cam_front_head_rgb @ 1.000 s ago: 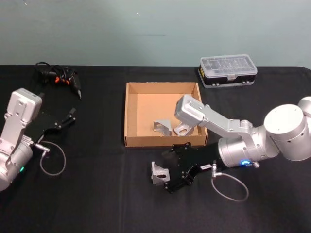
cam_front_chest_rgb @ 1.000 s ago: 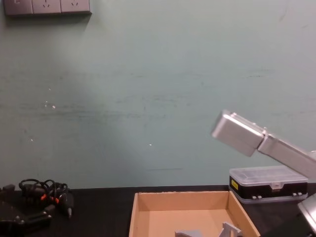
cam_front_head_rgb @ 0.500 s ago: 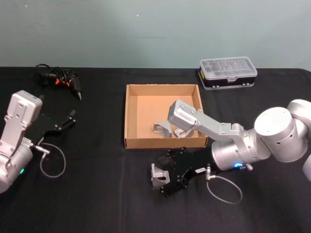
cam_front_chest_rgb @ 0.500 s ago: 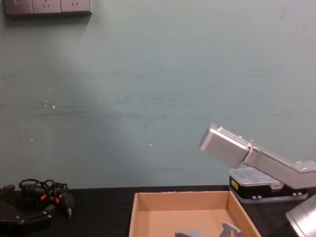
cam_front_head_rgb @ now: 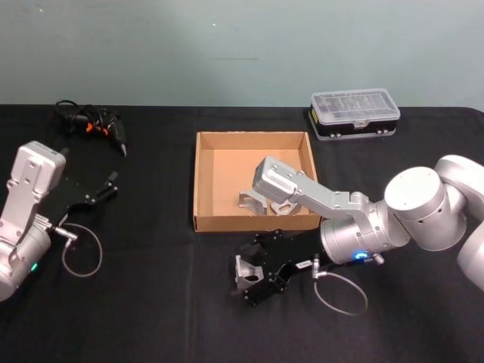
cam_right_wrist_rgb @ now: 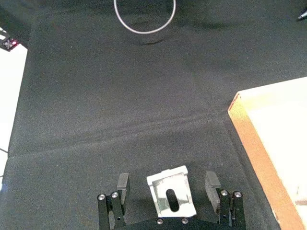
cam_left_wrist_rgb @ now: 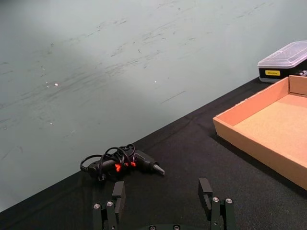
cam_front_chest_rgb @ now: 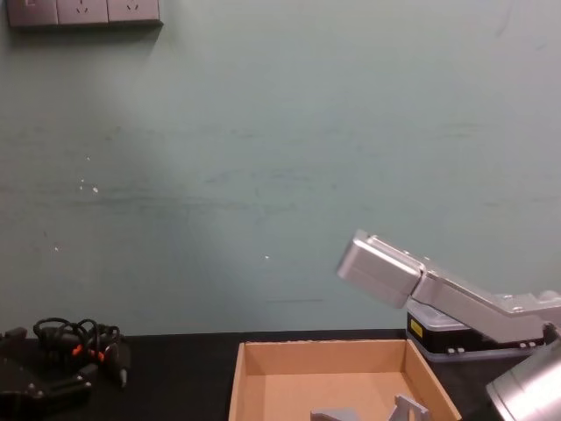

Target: Use one hand to pick up the angle iron from the table and place it into the box.

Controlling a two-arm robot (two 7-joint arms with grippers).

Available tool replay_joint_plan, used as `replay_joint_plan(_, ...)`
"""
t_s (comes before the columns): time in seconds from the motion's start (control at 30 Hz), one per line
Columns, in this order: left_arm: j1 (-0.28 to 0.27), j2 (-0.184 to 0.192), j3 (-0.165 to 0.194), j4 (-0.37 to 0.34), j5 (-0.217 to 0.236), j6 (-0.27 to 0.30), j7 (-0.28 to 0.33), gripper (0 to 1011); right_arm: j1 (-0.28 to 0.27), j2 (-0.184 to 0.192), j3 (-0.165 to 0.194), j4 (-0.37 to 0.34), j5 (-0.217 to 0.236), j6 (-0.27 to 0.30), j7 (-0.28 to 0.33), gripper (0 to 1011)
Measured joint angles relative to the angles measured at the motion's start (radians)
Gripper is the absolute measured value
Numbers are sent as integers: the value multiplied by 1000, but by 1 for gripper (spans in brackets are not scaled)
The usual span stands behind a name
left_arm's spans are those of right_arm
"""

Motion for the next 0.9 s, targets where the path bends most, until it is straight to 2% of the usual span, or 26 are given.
replay_joint_plan(0.53, 0, 0, 0, 0, 0, 0, 0, 1000, 9, -24, -9, 25, -11, -11, 1, 997)
replay_joint_plan(0.7, 0, 0, 0, 0, 0, 0, 0, 1000, 8, -29, -8, 27, -11, -12, -1, 909)
replay_joint_plan(0.9, 0, 0, 0, 0, 0, 0, 0, 1000, 8, -30, -10, 25, -14, -15, 0, 737)
